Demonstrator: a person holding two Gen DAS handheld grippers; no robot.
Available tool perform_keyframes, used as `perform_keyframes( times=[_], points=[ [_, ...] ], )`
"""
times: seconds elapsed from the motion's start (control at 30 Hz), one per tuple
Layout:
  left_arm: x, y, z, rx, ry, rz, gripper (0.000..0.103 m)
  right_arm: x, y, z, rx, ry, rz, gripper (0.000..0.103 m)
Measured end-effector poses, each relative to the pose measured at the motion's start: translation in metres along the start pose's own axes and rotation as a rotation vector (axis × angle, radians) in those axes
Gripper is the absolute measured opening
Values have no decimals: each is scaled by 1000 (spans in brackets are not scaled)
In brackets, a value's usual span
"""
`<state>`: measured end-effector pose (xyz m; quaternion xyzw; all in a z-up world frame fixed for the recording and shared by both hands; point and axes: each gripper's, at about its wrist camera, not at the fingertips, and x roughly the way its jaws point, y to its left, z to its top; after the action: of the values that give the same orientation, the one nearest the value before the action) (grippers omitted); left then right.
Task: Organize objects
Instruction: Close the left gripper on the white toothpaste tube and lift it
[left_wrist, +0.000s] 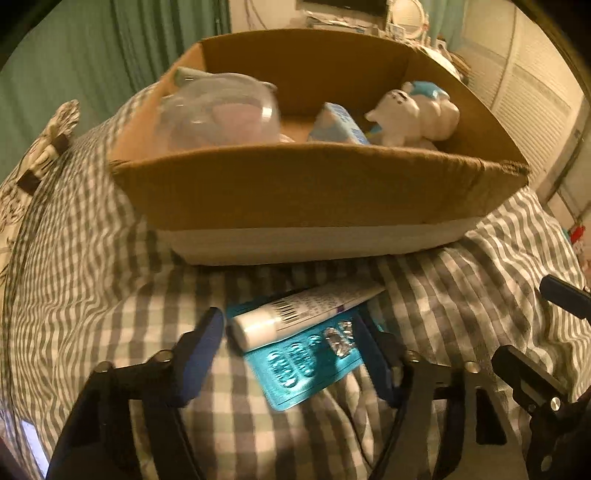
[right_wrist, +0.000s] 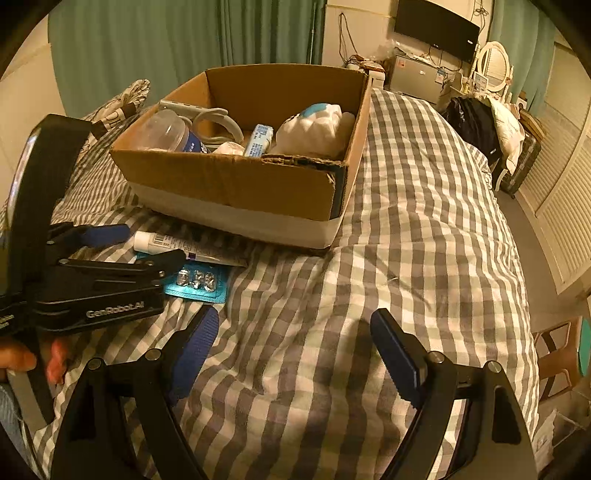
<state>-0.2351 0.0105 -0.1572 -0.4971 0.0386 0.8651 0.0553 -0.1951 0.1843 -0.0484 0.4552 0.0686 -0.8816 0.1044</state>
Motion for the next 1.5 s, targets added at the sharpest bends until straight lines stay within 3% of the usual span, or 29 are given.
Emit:
perform_keyframes(
  times=[0.1,0.37,0.47,0.7,0.83,0.97,1.37,1.5],
  points=[
    [0,-7,-4,35,6,20,47,1,-1,-2,6,6,1,84],
    [-35,-27,-31,123,-20,9,26,-1,-1,-4,12,7,-1,84],
    [-42,-35,-36,143,-23,-34,26,-1,-2,-4,19,7,3,84],
    [-7,-47,-21,165,76,1,27,-1,-8,-4,48,10,13,84],
    [-12,-51,-19,174,57,-13,29,-1,-12,-3,68,9,20,84],
    [-11,-54,-17,161,66,-17,49,0,-14,-3,76,13,24,84],
    [-35,-54,-25,109,22,-58,50,-9,-28,-4,117,-5,-14,84],
    [-22,-65,-19,95,52,-76,50,-5,-30,-6,122,9,-16,84]
  ],
)
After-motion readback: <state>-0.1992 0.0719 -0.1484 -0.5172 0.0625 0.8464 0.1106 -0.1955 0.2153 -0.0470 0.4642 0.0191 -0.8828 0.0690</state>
